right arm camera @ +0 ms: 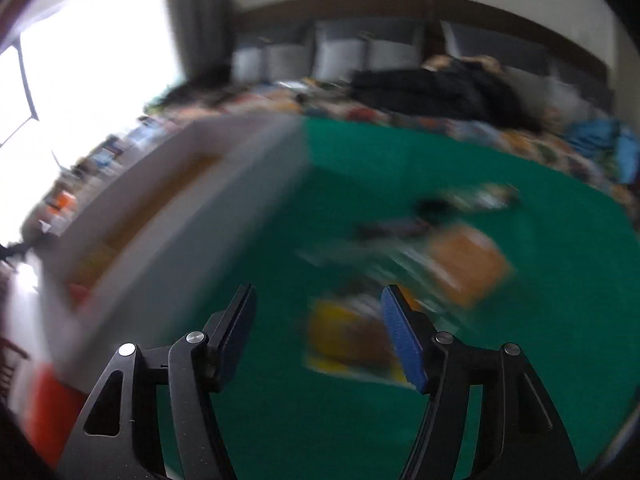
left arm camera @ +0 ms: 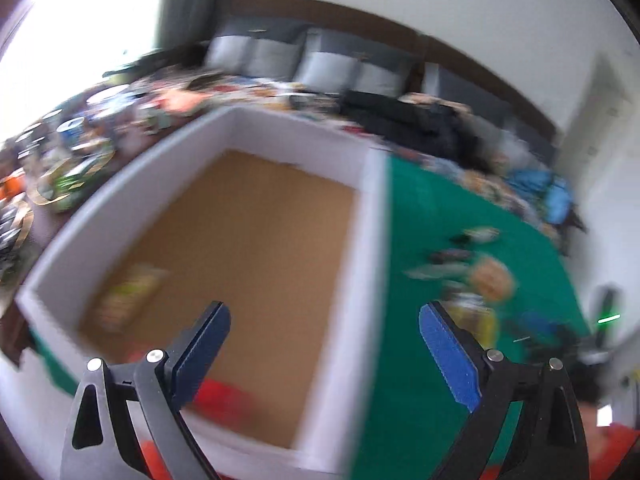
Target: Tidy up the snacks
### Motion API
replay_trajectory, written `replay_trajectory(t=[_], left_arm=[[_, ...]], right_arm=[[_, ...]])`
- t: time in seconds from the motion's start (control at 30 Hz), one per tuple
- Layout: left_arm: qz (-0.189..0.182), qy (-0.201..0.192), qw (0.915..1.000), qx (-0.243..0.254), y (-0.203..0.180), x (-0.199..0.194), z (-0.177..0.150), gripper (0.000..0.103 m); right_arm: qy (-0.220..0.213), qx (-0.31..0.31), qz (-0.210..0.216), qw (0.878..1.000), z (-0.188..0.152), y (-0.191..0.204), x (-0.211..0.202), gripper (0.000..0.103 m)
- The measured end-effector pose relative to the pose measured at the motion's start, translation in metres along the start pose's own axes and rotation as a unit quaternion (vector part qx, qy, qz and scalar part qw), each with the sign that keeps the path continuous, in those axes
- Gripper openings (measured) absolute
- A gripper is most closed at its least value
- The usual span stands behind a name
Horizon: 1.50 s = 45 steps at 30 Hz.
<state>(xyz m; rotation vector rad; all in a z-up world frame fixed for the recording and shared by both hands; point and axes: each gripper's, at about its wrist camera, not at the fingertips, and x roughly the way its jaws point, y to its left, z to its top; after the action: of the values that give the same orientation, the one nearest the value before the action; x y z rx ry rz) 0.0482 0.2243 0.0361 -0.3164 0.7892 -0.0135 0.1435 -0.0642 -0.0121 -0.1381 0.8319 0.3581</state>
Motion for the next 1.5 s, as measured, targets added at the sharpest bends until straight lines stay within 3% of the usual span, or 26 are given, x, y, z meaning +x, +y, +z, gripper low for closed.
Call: replay_trajectory(t=[0.17,0.3,0.47,0.67,0.8,0.93,1.5], left_arm=[[-0.064,0.048,0.9947,0.065,-0.085,0.036,-0.037,0.101],[-0.027,0.113,0.9872,0.110,-0.120,0.107,-0.074,0.101],[0.033,0.124,0.9849,0.117,-0.116,0.156,-0.084,0.101],[0.063,0.128,0.9844,0.104,-0.102,0.178,-0.083,0.101],[0.081,0.113,0.9830,0.120,-0.102,0.183,-0.086,0.102],[0.081,0.093,0.9853,0.118,-0.096,0.182,-0.090,0.103],[0.075,0.085,0.9855,0.127,-0.093,0.180,-0.093,0.103]], right_arm=[[0.039,0.050,-0.097,0.993,-0.086,-0.102,0.011,0.068],[0.040,0.084,-0.144,0.985,-0.117,-0.160,-0.003,0.068],[0.040,0.127,-0.156,0.979,-0.113,-0.195,-0.001,0.068],[0.048,0.145,-0.163,0.975,-0.108,-0.203,0.002,0.068],[0.037,0.159,-0.166,0.973,-0.115,-0.207,-0.003,0.080],[0.040,0.159,-0.169,0.972,-0.113,-0.207,-0.002,0.082],[0.041,0.160,-0.171,0.971,-0.113,-0.209,-0.002,0.085]])
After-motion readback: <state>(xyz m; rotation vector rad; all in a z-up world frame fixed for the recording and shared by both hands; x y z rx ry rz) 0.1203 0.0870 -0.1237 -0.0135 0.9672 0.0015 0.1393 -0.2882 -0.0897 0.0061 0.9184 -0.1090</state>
